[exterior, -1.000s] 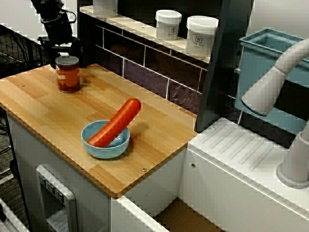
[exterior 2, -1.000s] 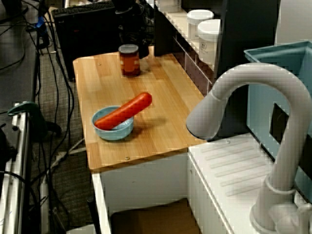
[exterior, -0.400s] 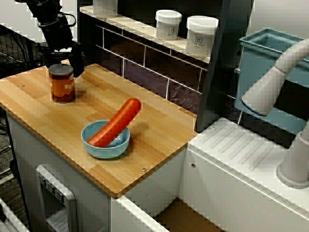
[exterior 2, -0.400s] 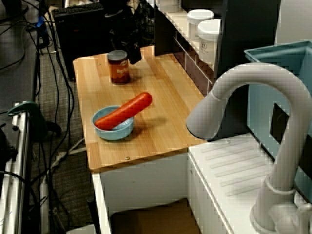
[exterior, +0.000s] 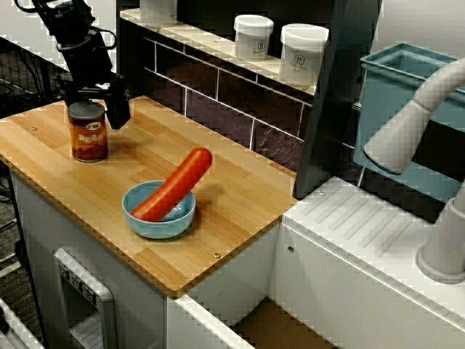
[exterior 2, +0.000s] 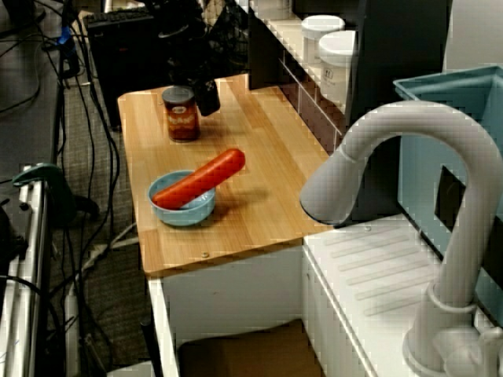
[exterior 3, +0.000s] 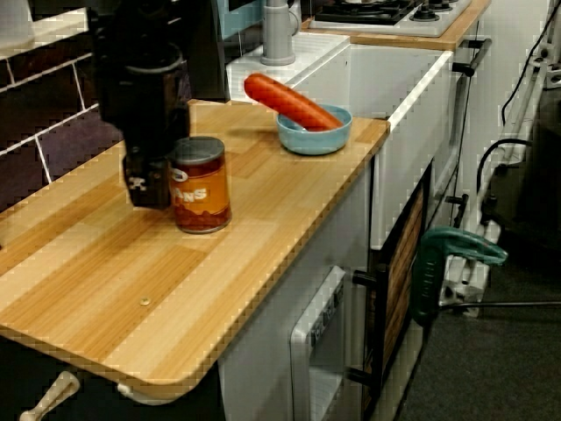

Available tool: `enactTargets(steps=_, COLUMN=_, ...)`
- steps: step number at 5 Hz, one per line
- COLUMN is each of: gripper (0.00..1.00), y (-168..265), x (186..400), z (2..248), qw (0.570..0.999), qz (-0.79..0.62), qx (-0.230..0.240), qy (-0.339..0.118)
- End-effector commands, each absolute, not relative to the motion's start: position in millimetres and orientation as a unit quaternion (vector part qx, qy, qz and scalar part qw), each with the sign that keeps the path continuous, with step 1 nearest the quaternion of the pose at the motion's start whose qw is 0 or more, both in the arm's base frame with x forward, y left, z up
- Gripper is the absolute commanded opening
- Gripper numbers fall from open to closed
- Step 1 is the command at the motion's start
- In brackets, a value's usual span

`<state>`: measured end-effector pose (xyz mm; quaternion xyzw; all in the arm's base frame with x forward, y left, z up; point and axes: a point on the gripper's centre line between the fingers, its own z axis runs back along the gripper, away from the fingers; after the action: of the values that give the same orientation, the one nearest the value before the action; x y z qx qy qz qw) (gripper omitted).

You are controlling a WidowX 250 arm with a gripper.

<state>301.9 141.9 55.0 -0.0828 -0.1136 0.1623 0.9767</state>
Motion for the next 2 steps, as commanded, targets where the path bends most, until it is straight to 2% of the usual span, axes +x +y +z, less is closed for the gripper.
enactTargets(steps=1, gripper=1.00, y=149.5, x=293.7, z=81.3, qw=0.973, qz=0.163, qx=-0.076, qy=-0.147)
enactTargets(steps=2, gripper=1.00, y=152.3, x=300.3, z=85.8, qw=0.972, qz=0.162, qx=-0.078, qy=-0.148)
